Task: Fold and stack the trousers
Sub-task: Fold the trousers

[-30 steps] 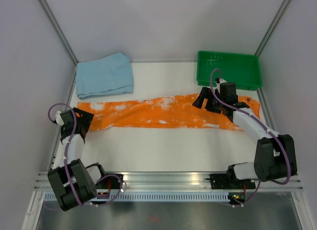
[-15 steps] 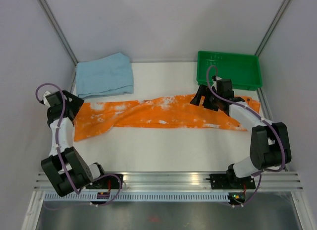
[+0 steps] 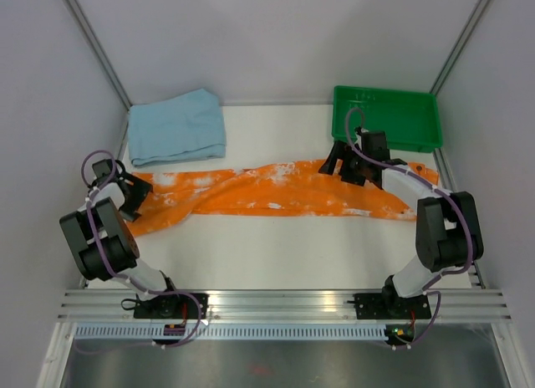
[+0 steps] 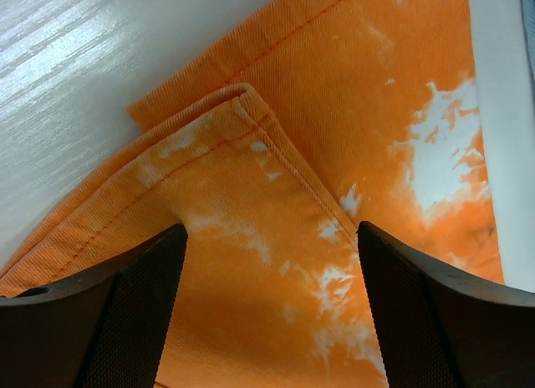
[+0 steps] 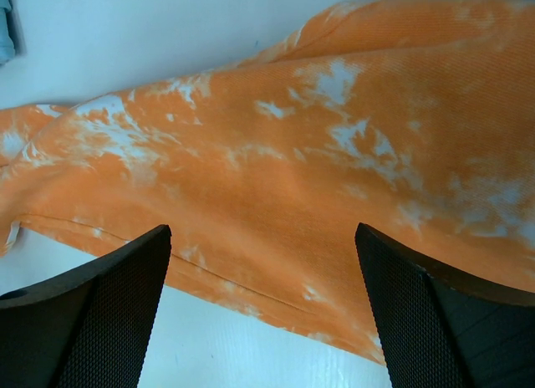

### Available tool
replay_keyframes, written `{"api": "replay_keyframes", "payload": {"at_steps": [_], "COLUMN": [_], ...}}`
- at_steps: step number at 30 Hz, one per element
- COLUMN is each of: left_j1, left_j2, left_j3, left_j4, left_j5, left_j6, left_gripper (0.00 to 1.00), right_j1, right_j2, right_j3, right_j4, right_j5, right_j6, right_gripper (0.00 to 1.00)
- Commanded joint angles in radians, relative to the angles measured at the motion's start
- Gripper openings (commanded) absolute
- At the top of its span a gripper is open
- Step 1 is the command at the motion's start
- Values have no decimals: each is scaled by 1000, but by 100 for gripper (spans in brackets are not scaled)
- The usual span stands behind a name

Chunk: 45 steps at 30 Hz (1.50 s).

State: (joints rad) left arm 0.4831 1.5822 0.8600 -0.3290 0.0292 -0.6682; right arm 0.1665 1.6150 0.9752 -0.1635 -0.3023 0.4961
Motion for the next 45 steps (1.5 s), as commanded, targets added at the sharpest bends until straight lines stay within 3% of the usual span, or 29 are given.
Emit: {"api": "replay_keyframes", "payload": {"at_steps": [1, 11, 17, 21, 22, 28, 36, 39, 42, 45], "left_j1": [6, 6, 6, 6, 8, 6, 8, 8, 8, 6], "left_j2": [27, 114, 166, 179, 183, 206, 157, 147, 157, 173], "left_j3": [70, 123, 125, 149, 157, 198, 212, 240, 270, 287], "left_j4": [4, -18, -13, -19, -24, -48, -44, -31, -33, -30], "left_j5": [-23, -80, -72, -89, -92, -84, -77, -69, -80, -84], "left_j6": [-34, -42, -62, -53, -48, -22, 18, 59, 82, 82], "left_gripper": [87, 75, 63, 37, 26, 2, 5, 52, 72, 73], "right_j1": [2, 2, 2, 2, 2, 2, 2, 2, 2, 2], "right_j2": [22, 69, 83, 91, 92, 108, 118, 126, 132, 135], "right_j3": [60, 95, 114, 114, 115, 114, 122, 126, 129, 131], "right_j4": [30, 7, -7, -7, -7, -10, -10, -11, -10, -10], "right_j5": [-8, -14, -14, -11, -12, -8, -4, -8, -11, -12], "right_j6": [19, 25, 18, 22, 24, 18, 22, 25, 28, 35], "right_gripper": [98, 98, 98, 98, 98, 98, 98, 98, 98, 98]}}
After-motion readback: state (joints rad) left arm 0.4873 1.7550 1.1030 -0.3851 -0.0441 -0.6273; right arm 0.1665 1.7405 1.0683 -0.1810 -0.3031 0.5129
